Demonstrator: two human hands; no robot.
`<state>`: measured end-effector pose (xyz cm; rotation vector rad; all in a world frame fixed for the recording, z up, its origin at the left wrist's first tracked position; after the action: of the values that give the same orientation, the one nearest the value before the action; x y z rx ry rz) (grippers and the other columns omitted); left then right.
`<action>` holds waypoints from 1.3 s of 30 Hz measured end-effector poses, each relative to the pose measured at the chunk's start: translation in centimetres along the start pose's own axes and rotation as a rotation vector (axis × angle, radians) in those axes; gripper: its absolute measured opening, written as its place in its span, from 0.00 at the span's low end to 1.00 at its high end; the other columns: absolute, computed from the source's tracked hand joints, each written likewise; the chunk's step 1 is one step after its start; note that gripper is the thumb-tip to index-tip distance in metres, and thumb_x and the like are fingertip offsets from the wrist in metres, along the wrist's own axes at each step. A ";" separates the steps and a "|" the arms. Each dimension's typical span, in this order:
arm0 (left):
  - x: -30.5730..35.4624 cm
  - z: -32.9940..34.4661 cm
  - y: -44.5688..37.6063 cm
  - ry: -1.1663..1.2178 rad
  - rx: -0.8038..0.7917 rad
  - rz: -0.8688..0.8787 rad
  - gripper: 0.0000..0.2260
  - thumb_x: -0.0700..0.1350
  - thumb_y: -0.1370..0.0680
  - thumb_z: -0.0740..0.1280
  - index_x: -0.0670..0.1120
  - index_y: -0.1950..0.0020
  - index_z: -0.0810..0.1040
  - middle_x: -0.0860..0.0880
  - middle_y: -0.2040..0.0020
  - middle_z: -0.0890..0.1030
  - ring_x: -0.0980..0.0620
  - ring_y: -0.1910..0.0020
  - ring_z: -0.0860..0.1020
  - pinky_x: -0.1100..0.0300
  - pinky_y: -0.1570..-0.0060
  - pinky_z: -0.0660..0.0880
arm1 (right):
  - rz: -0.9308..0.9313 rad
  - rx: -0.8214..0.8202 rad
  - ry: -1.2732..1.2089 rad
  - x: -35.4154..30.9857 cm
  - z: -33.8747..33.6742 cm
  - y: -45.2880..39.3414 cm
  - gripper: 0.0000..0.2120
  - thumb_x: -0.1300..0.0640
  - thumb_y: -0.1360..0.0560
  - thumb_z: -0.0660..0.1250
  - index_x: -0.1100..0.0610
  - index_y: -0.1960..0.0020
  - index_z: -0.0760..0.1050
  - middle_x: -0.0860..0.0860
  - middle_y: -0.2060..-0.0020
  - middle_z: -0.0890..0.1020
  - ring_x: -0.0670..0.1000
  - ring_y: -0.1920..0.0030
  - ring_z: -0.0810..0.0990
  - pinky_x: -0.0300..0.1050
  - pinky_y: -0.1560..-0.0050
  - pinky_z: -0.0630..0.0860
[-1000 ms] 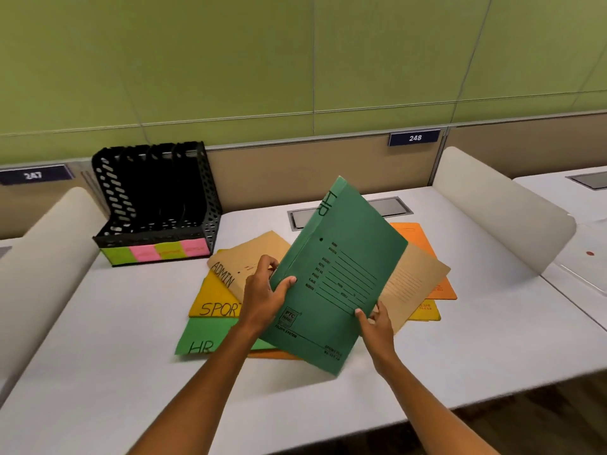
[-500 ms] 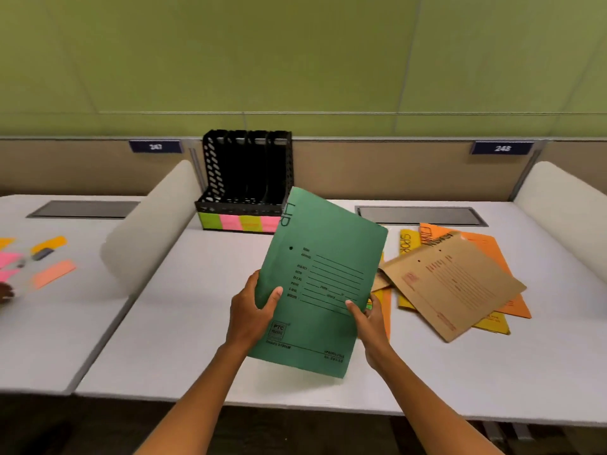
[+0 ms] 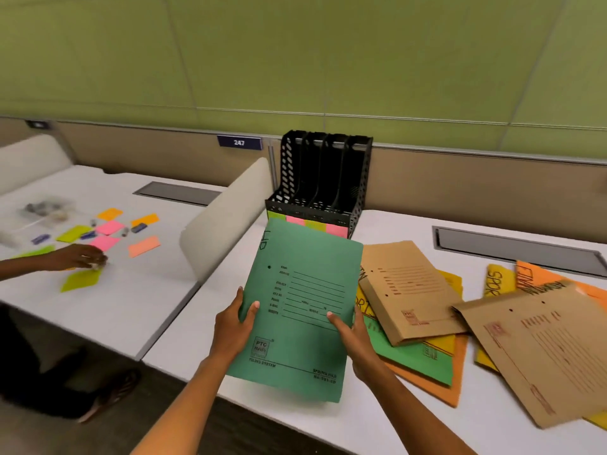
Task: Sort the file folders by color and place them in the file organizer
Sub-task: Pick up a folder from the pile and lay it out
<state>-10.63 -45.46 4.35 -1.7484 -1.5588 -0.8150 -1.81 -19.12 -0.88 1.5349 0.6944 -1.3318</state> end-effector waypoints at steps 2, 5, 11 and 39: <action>-0.9 -0.3 -0.4 0.003 0.004 -0.024 0.29 0.55 0.20 0.61 0.45 0.23 0.60 0.49 0.36 0.77 0.49 0.43 0.79 0.55 0.41 0.76 | -0.006 -0.036 0.017 0.0 1.2 -0.8 0.37 0.47 0.27 0.71 0.45 0.24 0.56 0.43 0.31 0.68 0.48 0.33 0.67 0.51 0.33 0.65; -2.3 -0.6 -0.6 0.015 -0.017 -0.031 0.24 0.57 0.20 0.60 0.49 0.25 0.65 0.55 0.40 0.78 0.54 0.49 0.79 0.58 0.45 0.77 | -0.002 -0.071 0.018 0.1 3.1 -1.2 0.35 0.49 0.26 0.71 0.43 0.26 0.57 0.42 0.33 0.69 0.46 0.37 0.68 0.51 0.34 0.64; -5.9 -2.0 -2.5 0.024 -0.070 -0.082 0.18 0.59 0.20 0.59 0.53 0.35 0.73 0.54 0.47 0.82 0.57 0.53 0.81 0.58 0.53 0.80 | 0.075 -0.089 0.033 1.5 6.9 -1.1 0.42 0.46 0.27 0.71 0.45 0.22 0.47 0.47 0.27 0.65 0.52 0.32 0.68 0.55 0.33 0.65; -19.6 -4.5 -13.4 -0.290 -0.302 -0.187 0.31 0.69 0.30 0.62 0.43 0.44 0.75 0.43 0.46 0.75 0.42 0.48 0.78 0.47 0.50 0.79 | 0.120 0.204 0.185 4.6 19.4 -1.2 0.32 0.47 0.25 0.70 0.45 0.28 0.57 0.45 0.41 0.74 0.50 0.46 0.75 0.45 0.45 0.72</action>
<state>-26.02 -59.62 -7.81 -2.0300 -1.8917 -0.9620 -9.82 -37.04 -4.64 1.8516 0.5831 -1.2104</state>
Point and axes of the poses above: each hand's wrist, its own y-axis away from the middle knuckle, its own z-axis out of the palm, x = y × z, the point moved 8 cm from there along -y, towards the middle knuckle
